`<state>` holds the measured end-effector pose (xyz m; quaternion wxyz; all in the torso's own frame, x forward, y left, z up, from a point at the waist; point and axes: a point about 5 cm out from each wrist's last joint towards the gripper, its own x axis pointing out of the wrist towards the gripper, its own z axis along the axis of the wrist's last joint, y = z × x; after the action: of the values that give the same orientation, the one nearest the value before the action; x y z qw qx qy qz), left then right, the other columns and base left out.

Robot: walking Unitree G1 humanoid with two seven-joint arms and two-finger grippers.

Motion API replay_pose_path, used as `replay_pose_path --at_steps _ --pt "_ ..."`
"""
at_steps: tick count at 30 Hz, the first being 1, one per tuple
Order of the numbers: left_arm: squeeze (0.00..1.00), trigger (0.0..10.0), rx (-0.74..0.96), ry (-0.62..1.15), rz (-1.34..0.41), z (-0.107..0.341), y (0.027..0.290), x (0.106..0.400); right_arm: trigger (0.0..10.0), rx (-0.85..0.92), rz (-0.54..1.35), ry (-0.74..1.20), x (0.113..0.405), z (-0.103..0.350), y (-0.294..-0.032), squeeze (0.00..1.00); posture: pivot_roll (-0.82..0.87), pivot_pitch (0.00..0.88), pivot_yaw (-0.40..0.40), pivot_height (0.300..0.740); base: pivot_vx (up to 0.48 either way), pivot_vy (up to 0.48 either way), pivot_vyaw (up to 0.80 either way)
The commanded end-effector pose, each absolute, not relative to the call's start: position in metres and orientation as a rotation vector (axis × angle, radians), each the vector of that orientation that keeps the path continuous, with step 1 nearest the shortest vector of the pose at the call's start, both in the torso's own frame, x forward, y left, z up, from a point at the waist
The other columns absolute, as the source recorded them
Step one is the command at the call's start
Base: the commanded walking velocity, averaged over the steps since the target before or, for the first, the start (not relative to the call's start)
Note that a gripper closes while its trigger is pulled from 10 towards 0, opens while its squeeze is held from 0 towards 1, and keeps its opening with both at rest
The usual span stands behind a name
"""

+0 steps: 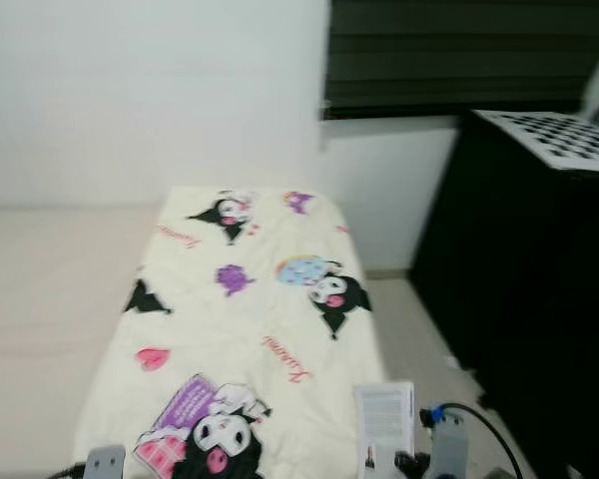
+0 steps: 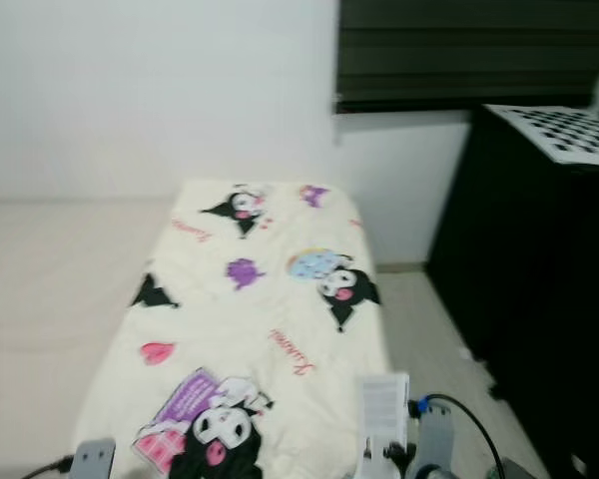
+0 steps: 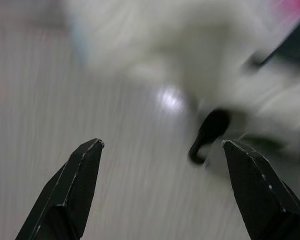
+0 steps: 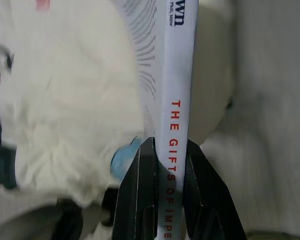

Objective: Clean up the room

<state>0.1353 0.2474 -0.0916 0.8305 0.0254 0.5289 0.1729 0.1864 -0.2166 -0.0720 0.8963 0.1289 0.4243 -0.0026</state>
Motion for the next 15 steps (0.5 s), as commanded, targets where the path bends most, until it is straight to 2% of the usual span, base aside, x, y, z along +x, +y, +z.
replay_pose_path --at_steps 1,3,5,7,15 --pt "0.00 10.0 0.057 1.130 0.369 -0.092 0.248 0.135 10.0 0.253 -0.018 0.874 0.186 -0.072 -0.220 0.00 -0.08 0.000 -0.056 0.740 0.000 0.000 0.69" --pt "0.00 10.0 0.083 1.201 0.338 -0.099 0.243 0.117 10.0 0.248 -0.040 0.968 0.158 -0.086 -0.219 0.00 -0.07 0.000 -0.059 0.740 0.000 0.000 0.70" --pt "0.00 10.0 0.083 1.201 0.338 -0.099 0.243 0.117 10.0 0.248 -0.040 0.968 0.158 -0.086 -0.219 0.00 -0.07 0.000 -0.059 0.740 0.000 0.000 0.69" --pt "0.00 10.0 0.097 1.216 0.293 -0.103 0.236 0.113 10.0 0.239 -0.051 1.009 0.144 -0.092 -0.218 0.00 -0.07 0.000 -0.060 0.740 0.000 0.000 0.69" --pt "0.00 10.0 0.134 1.222 0.227 -0.104 0.231 0.115 10.0 0.198 -0.060 1.030 0.141 -0.094 -0.219 0.00 -0.08 0.000 -0.054 0.740 0.000 0.000 0.70"
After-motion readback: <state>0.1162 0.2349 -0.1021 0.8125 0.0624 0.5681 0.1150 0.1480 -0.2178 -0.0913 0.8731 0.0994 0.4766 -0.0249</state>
